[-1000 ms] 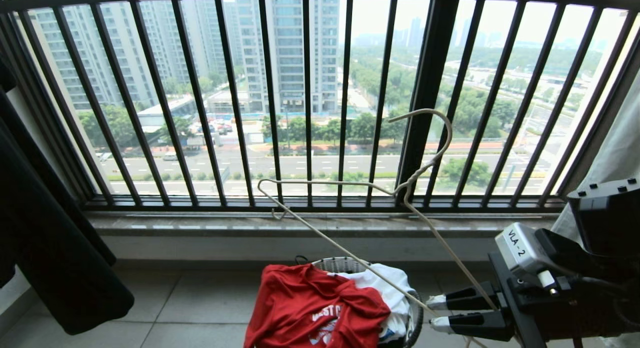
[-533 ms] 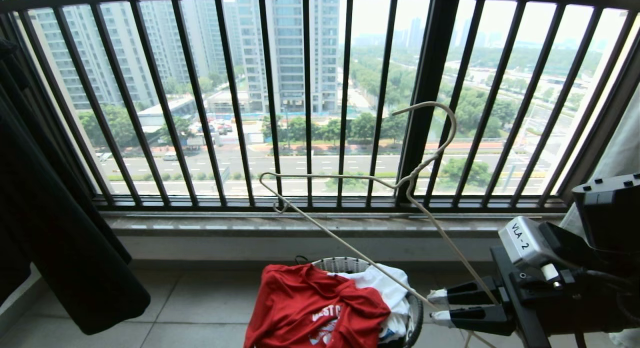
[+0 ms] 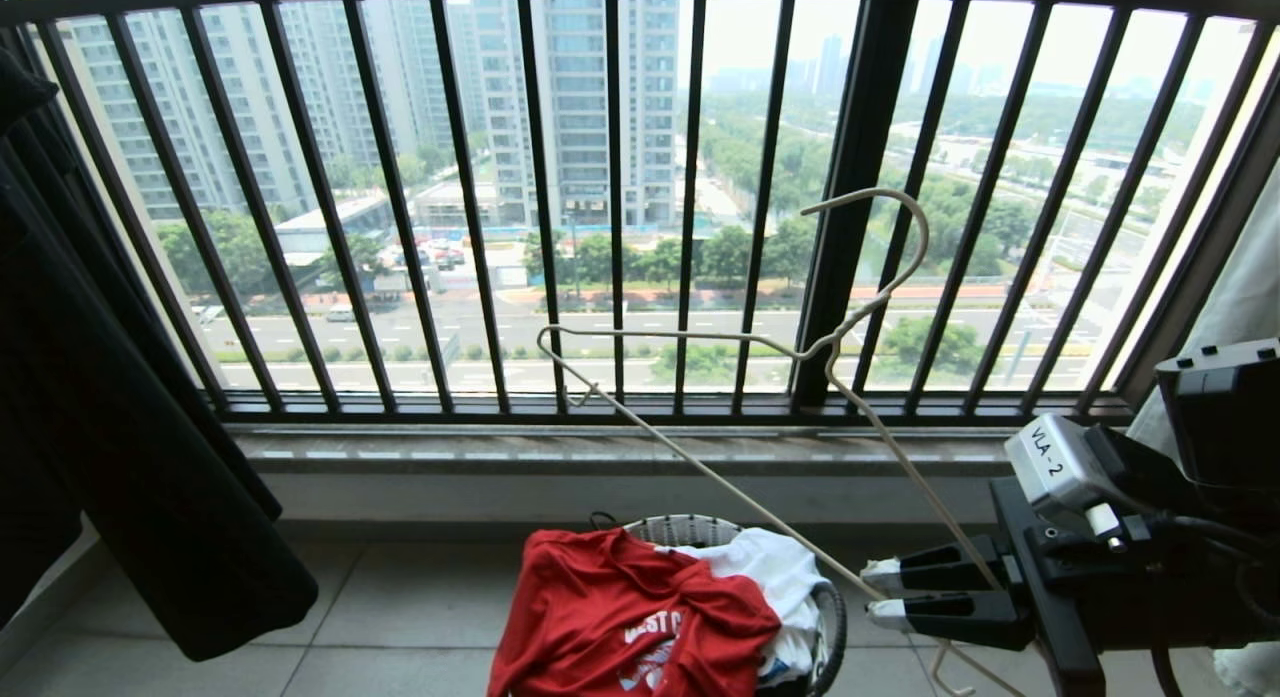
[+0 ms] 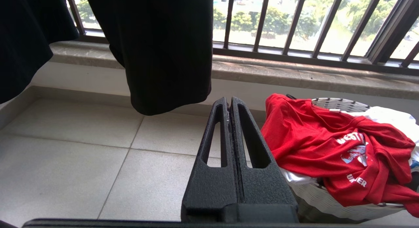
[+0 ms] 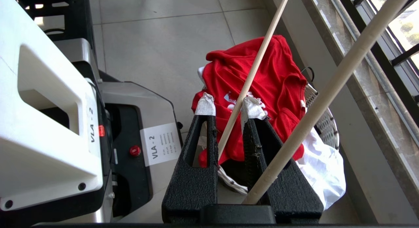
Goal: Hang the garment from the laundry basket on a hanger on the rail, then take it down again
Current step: Pick up clothes from the basket
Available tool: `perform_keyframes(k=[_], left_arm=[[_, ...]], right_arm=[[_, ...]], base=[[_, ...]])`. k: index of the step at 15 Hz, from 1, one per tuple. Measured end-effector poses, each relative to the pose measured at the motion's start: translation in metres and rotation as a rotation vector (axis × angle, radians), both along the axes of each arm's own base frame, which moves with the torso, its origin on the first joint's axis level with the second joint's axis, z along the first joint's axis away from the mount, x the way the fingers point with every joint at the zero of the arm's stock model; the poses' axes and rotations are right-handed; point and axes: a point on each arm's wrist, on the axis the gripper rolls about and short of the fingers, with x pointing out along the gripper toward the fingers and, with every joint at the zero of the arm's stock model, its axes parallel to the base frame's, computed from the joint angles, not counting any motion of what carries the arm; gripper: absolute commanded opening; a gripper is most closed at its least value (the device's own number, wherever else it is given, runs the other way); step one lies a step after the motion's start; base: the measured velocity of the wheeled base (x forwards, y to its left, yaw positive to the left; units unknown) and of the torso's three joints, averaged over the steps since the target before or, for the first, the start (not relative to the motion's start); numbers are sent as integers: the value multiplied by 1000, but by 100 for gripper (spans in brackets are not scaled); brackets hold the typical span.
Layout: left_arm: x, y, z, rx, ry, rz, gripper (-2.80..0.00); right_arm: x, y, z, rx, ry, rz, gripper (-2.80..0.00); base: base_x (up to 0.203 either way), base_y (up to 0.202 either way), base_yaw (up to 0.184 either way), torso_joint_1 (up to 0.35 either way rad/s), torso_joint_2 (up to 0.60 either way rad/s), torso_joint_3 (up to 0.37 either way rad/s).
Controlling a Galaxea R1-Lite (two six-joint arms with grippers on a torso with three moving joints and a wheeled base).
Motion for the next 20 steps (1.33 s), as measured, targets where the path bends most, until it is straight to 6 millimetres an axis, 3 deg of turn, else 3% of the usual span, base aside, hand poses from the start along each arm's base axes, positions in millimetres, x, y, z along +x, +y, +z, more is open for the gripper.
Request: perform_keyframes(k=[5,20], left_arm=[[0,0,0,1,0,0,-280],[0,0,0,1,0,0,-280]], right_arm=[[0,-2,2,4,-10,-11,-280],[-13,-9,15,28,-73,-20,-280]], base=[[0,0,0,1,0,-27],[0,0,0,3,3,-192]])
